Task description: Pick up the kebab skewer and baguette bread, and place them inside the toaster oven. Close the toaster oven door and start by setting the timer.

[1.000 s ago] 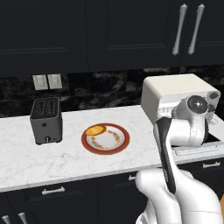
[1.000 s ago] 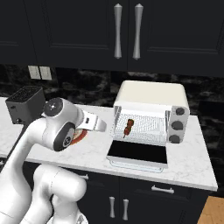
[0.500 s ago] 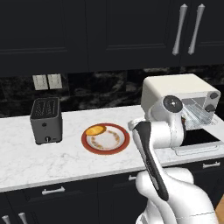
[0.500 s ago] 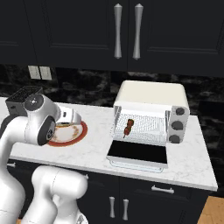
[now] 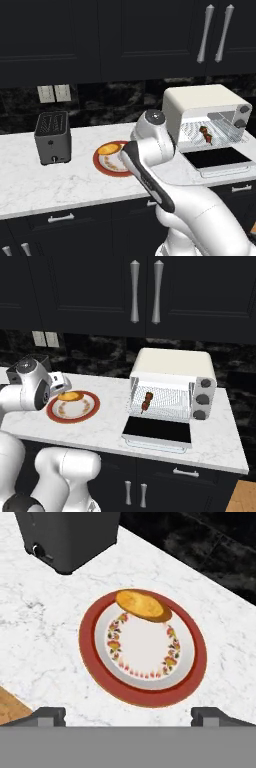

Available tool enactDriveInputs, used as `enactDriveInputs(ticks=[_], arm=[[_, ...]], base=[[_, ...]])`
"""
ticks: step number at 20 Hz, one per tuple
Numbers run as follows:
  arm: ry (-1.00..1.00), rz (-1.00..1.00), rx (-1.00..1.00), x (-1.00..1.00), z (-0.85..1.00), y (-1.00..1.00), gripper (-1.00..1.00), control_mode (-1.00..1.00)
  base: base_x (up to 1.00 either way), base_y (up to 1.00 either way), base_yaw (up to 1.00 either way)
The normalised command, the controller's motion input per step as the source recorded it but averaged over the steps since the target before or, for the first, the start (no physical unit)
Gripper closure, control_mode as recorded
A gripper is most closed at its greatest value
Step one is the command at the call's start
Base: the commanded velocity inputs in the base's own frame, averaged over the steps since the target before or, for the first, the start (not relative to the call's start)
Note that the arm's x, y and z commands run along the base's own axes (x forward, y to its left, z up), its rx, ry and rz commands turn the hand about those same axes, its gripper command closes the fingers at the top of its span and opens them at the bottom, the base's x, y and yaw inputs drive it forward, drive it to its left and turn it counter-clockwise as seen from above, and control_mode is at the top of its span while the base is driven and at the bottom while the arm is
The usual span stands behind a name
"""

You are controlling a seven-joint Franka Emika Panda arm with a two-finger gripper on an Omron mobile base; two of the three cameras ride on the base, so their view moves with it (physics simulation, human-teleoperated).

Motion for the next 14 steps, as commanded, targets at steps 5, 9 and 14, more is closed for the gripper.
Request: enactDriveInputs(ticks=[5, 9, 14], arm=[[0.11, 0.31, -0.38, 0.52, -0.33, 0.41, -1.0, -1.0], [0.04, 0.24, -0.29, 0.54, -0.06, 0.0, -1.0, -1.0], [0.07, 0.2, -0.22, 0.6, -0.04, -0.01, -1.0, -1.0]], base=[[0.0, 0.0, 0.0], [0.0, 0.0, 0.0], [0.0, 0.0, 0.0]])
